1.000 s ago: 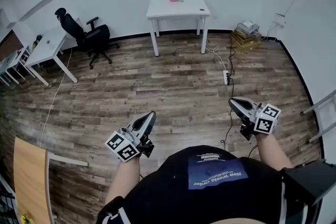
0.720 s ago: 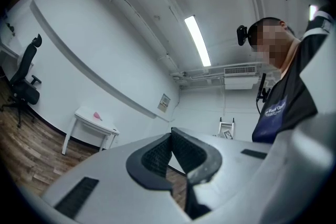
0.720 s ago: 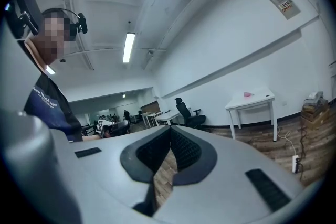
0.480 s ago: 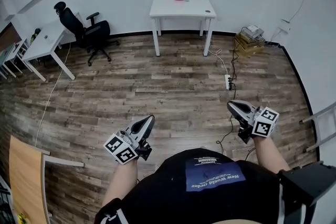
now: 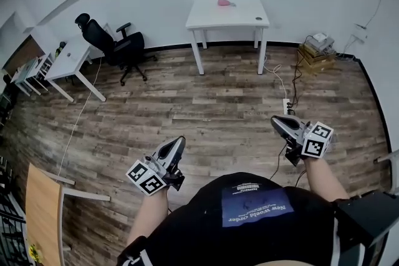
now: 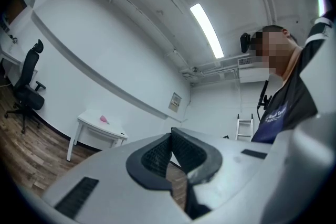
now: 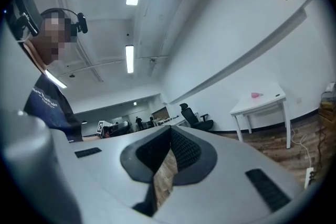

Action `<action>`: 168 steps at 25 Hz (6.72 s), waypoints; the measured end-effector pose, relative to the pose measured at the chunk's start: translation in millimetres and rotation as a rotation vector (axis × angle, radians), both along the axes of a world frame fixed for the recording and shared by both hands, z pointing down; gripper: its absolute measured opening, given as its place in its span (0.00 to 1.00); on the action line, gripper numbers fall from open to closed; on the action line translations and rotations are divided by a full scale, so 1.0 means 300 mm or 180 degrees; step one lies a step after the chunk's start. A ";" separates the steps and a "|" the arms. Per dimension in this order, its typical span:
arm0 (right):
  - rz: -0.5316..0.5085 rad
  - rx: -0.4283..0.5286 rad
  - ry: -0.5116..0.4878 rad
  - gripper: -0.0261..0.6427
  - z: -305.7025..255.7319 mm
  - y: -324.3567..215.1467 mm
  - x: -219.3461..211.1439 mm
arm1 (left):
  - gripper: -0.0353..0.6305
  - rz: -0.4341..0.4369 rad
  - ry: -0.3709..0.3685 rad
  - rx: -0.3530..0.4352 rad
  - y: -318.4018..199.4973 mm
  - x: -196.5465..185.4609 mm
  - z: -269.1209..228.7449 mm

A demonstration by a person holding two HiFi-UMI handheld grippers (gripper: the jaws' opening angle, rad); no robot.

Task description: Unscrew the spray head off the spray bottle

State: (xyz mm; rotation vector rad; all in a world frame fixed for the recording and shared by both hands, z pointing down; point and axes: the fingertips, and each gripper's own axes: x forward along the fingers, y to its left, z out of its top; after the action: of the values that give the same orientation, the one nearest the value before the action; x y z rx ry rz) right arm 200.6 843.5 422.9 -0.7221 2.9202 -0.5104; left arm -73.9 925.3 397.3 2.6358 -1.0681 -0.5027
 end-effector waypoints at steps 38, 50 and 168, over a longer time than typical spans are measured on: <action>0.0676 0.0003 0.0067 0.03 -0.033 -0.920 -0.282 | 0.06 0.0708 0.0022 0.0015 -1.094 -0.314 0.031; 0.0567 -0.0059 0.0173 0.03 -0.008 -1.119 -0.505 | 0.06 0.0488 0.0092 -0.0090 -1.185 -0.523 0.102; 0.0203 -0.0154 0.0045 0.04 0.095 -3.614 0.087 | 0.06 0.0498 -0.0056 -0.0382 -3.657 0.164 0.086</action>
State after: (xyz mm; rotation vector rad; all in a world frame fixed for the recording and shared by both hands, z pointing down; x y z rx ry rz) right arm 226.9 -240.8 451.5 -0.8252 2.8963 -0.5738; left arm -24.6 -171.9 423.2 2.5952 -0.8593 -0.3708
